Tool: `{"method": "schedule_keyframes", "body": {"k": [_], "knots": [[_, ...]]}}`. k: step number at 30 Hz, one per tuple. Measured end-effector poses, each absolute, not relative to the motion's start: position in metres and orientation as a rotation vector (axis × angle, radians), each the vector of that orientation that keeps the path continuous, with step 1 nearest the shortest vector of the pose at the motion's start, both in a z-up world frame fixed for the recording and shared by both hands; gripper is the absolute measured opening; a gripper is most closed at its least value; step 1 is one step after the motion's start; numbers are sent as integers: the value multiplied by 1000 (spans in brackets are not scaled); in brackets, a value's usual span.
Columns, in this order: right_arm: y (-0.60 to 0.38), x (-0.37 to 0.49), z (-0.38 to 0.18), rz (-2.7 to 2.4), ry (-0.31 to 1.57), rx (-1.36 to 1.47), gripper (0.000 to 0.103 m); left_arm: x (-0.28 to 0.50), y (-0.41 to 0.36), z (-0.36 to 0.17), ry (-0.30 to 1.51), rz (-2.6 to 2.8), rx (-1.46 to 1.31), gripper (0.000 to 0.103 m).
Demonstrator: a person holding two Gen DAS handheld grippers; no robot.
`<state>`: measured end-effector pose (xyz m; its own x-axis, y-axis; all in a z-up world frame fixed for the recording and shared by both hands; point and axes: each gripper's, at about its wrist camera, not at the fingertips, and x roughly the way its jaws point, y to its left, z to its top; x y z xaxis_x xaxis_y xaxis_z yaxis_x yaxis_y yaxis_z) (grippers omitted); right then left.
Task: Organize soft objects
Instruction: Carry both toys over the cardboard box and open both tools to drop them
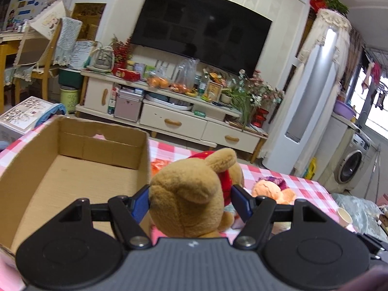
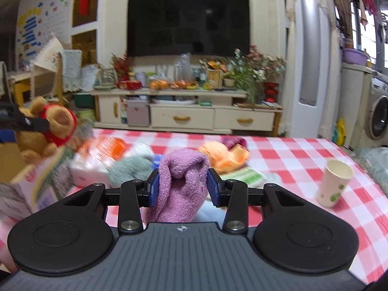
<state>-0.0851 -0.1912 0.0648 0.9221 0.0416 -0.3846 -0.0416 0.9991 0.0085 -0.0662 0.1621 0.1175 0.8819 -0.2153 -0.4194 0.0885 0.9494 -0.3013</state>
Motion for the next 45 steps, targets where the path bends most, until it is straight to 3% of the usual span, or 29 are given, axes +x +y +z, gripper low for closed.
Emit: {"method": "schedule_keyframes", "body": {"k": [14, 30, 32, 35, 36, 37, 39, 45], "knots": [[-101, -53, 98, 349, 384, 78, 50, -54, 223, 110, 493, 58, -323, 70], [-46, -29, 86, 542, 504, 128, 51, -41, 268, 89, 610, 244, -365, 71], [-43, -30, 84, 554, 521, 121, 54, -40, 268, 88, 625, 248, -363, 71], [-44, -27, 84, 554, 545, 124, 64, -40, 268, 88, 634, 256, -358, 80], [-47, -29, 84, 555, 545, 134, 71, -41, 268, 90, 628, 256, -354, 84], [-50, -32, 85, 552, 540, 144, 86, -41, 267, 91, 621, 257, -349, 87], [-55, -37, 87, 535, 519, 161, 100, -43, 266, 94, 605, 264, -335, 87], [-76, -51, 86, 461, 496, 201, 102, -45, 254, 99, 556, 234, -312, 92]]}}
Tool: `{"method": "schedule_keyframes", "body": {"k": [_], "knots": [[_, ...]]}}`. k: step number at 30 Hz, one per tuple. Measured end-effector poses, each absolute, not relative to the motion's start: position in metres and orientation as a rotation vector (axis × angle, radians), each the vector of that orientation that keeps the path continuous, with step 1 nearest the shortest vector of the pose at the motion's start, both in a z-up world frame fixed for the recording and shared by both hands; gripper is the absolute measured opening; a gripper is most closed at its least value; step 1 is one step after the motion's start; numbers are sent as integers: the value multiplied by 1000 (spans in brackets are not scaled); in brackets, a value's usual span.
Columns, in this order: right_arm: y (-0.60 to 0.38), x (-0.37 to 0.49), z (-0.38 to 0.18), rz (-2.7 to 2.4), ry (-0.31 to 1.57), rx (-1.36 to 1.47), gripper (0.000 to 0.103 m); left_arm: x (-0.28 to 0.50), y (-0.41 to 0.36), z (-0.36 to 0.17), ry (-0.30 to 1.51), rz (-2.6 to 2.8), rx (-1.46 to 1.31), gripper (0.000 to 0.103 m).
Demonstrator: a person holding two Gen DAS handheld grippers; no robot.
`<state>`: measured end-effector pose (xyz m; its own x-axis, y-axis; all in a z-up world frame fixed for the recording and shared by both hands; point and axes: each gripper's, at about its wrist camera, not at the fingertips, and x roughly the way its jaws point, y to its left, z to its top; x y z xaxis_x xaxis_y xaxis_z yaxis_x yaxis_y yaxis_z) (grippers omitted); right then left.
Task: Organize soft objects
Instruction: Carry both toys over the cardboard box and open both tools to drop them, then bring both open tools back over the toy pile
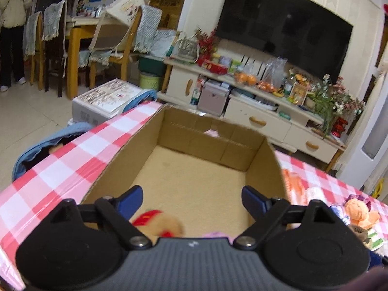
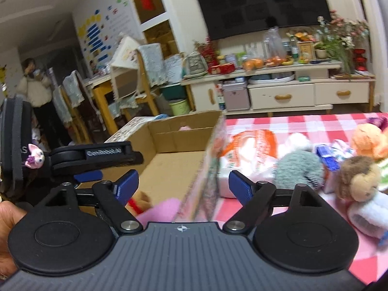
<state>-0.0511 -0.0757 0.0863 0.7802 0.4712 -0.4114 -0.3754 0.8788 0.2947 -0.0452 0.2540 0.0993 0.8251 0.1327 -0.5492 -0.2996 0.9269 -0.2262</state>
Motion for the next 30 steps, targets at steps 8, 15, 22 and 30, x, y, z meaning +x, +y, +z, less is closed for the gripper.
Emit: {"method": "schedule_keyframes", "body": {"k": [8, 15, 22, 30], "knots": [[-96, -72, 80, 336, 453, 134, 103, -43, 221, 108, 405, 158, -247, 98], [-111, -71, 76, 279, 475, 153, 103, -29, 190, 93, 389, 98, -154, 98], [-124, -78, 68, 232, 495, 170, 103, -31, 198, 91, 448, 161, -122, 98], [-140, -83, 65, 162, 479, 182, 103, -46, 201, 95, 460, 190, -120, 98]]}}
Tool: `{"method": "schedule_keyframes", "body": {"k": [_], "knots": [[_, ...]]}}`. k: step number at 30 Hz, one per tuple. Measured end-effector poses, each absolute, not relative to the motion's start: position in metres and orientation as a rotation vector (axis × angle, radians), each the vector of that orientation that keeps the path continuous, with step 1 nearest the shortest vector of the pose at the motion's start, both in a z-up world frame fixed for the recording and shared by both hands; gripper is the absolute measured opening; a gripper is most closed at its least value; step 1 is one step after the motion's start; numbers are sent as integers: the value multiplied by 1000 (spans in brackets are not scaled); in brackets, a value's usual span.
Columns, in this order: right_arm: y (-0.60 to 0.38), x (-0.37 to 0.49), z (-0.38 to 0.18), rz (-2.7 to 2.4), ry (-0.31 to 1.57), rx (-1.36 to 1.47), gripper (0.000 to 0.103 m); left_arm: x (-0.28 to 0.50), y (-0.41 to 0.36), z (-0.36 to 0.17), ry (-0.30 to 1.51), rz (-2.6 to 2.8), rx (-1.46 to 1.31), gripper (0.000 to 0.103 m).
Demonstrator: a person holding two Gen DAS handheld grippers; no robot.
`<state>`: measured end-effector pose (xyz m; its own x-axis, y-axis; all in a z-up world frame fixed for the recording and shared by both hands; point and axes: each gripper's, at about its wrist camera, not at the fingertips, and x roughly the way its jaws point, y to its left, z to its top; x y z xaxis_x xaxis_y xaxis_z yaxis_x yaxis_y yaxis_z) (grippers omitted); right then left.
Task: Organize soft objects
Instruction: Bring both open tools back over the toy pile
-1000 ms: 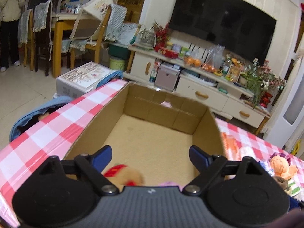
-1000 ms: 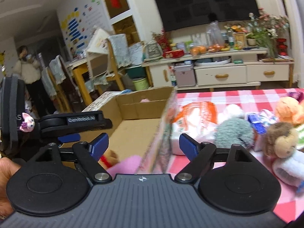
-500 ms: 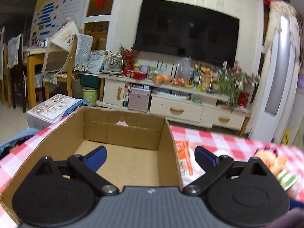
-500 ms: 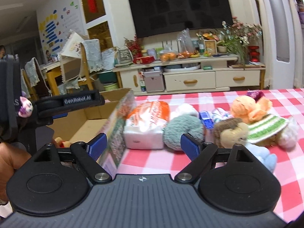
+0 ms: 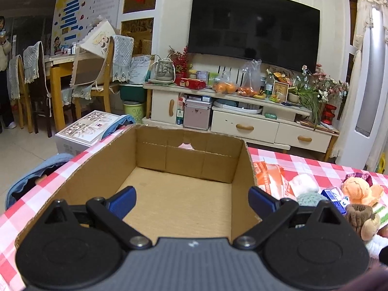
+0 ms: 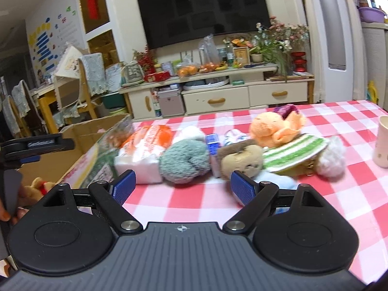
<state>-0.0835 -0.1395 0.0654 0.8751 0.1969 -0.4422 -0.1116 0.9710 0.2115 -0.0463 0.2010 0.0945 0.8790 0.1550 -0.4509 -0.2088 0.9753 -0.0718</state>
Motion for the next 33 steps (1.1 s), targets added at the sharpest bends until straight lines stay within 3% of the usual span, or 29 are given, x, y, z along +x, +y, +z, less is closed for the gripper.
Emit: {"method": "schedule_keyframes", "body": {"k": [17, 33], "knots": [[-176, -81, 59, -26, 391, 190, 103, -60, 152, 116, 319, 98, -110, 99], [-241, -24, 25, -161, 547, 209, 103, -25, 41, 87, 541, -200, -9, 99]]}}
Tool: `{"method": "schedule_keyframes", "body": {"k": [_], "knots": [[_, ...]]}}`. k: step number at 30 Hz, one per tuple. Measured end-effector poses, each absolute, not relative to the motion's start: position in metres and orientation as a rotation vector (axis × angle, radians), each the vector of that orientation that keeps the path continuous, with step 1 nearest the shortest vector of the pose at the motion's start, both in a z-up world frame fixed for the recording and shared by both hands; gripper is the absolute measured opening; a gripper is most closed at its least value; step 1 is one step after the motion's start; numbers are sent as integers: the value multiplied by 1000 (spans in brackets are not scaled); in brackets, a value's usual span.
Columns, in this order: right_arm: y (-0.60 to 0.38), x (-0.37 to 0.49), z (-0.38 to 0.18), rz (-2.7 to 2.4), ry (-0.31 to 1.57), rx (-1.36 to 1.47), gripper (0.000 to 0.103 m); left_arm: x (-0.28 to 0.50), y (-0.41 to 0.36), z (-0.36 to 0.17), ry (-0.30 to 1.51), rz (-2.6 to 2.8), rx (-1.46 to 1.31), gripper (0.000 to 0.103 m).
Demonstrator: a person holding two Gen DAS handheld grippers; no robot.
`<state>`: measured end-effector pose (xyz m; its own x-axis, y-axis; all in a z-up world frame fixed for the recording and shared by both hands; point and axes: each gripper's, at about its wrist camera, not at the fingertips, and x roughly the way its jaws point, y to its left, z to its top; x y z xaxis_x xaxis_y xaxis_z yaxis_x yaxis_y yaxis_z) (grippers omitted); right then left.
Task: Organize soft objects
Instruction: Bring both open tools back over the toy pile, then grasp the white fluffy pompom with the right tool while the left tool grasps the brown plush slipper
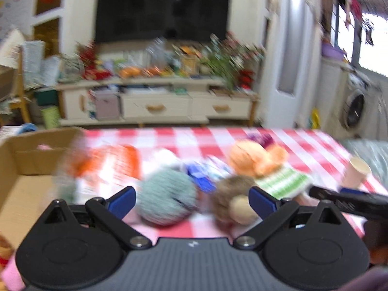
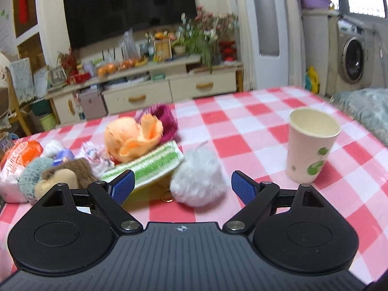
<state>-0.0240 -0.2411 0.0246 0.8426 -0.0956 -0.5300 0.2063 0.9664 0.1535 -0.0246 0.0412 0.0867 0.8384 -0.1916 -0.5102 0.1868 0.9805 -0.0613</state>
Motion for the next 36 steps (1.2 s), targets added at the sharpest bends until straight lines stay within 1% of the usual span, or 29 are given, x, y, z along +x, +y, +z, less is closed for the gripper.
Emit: {"method": "schedule_keyframes", "body": {"k": [5, 7, 11, 14, 17, 20, 21, 22, 24, 26, 29, 31, 32, 34, 36], "knots": [[-246, -10, 18, -125, 607, 212, 103, -9, 4, 73, 614, -284, 34, 99], [-243, -8, 16, -117, 629, 196, 103, -2, -7, 68, 633, -296, 38, 96], [-245, -4, 13, -103, 668, 182, 103, 19, -17, 59, 676, -288, 15, 95], [-253, 1, 11, -91, 686, 196, 103, 31, -18, 50, 719, -264, -17, 93], [-258, 1, 11, -85, 694, 198, 103, 42, -15, 45, 762, -251, -72, 88], [-258, 6, 9, -79, 701, 199, 103, 49, -12, 42, 788, -245, -122, 80], [-258, 6, 9, -79, 702, 196, 103, 50, -11, 42, 794, -246, -136, 77], [-258, 6, 10, -83, 700, 190, 103, 51, -11, 41, 799, -248, -144, 71], [-257, 6, 11, -91, 691, 179, 103, 52, -11, 41, 811, -258, -158, 65], [-258, 7, 11, -94, 684, 178, 103, 53, -10, 41, 821, -264, -170, 63], [-258, 9, 10, -102, 686, 175, 98, 53, -9, 41, 827, -270, -175, 58], [-259, 10, 9, -102, 687, 181, 85, 51, -8, 42, 827, -276, -179, 56], [-259, 9, 9, -103, 685, 182, 81, 52, -7, 43, 827, -278, -181, 55], [-259, 9, 9, -116, 680, 169, 66, 50, -5, 45, 824, -281, -186, 54], [-260, 9, 8, -123, 681, 165, 61, 48, -2, 47, 818, -283, -189, 53]]}}
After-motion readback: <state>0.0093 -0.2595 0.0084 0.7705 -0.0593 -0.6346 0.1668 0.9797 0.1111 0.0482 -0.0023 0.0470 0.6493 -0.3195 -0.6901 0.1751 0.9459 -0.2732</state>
